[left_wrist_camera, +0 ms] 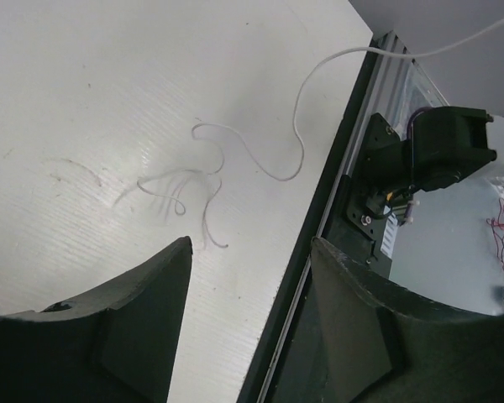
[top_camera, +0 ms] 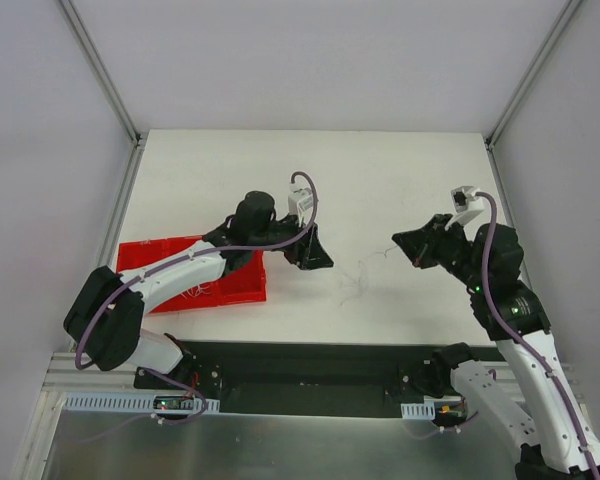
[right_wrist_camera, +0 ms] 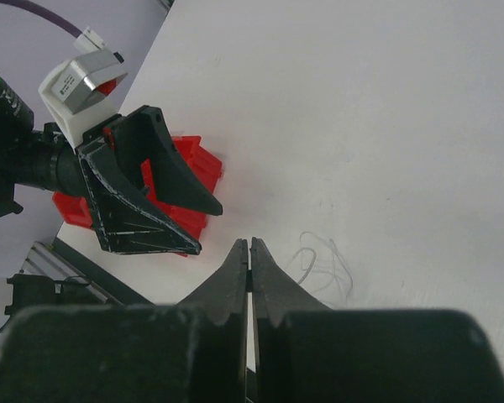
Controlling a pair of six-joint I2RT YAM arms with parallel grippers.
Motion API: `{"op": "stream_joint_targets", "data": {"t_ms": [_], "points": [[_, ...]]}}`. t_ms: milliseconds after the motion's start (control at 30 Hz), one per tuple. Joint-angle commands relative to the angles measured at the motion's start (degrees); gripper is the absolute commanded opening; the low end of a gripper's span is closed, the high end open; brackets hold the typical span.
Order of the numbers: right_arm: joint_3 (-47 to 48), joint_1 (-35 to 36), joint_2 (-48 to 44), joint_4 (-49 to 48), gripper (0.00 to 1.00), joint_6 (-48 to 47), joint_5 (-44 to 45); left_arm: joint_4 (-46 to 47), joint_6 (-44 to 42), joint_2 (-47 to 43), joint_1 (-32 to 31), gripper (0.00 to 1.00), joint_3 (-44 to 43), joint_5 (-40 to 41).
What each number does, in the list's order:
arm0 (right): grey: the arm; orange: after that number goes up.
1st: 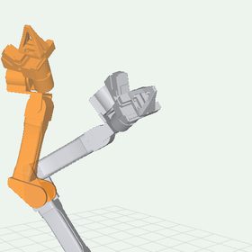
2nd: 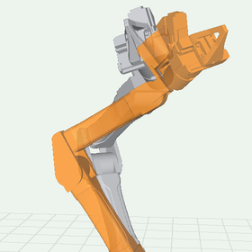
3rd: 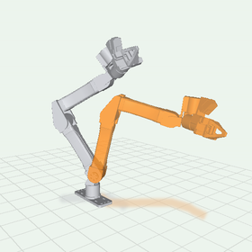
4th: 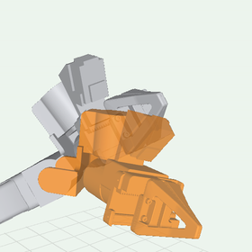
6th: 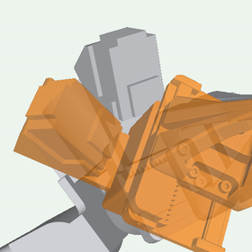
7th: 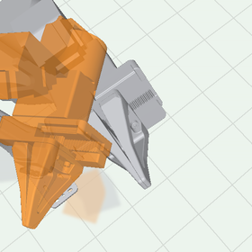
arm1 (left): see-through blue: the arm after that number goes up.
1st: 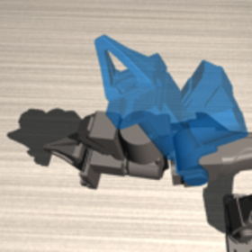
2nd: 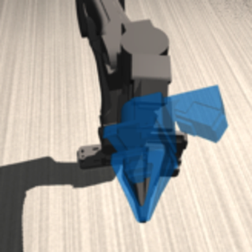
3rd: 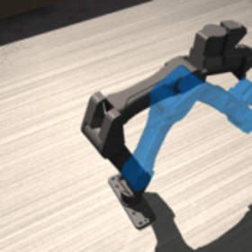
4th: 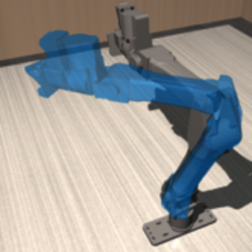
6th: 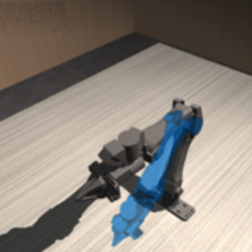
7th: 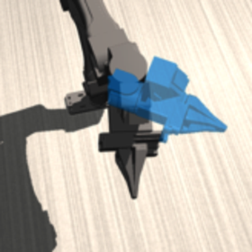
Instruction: Untangle the cables
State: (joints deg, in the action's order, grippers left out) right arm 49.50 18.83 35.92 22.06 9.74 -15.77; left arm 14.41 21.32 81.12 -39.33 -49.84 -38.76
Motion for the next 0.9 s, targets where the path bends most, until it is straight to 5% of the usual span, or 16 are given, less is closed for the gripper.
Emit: {"op": "stream_joint_targets", "data": {"t_ms": [0, 333, 667, 867], "points": [[-1.67, -0.2, 1.17, -3.17, 0.0, 0.63, -6.64, -1.75, -0.75, -0.45, -0.13, 0.59, -2.0, 3.87], [-4.5, -0.2, -0.94, -2.12, 0.0, -0.07, -1.9, -4.48, 4.17, 11.15, -1.97, 0.54, -4.91, 4.65], [-4.32, -0.28, -1.12, -2.11, 0.0, -0.25, -2.86, -3.61, 6.01, 22.23, -5.93, 0.64, -12.9, 8.7], [-3.97, -0.2, -2.34, -1.15, 0.0, -0.77, -1.9, -9.13, 7.07, 27.16, -5.93, 0.44, -18.18, 15.28]]}}
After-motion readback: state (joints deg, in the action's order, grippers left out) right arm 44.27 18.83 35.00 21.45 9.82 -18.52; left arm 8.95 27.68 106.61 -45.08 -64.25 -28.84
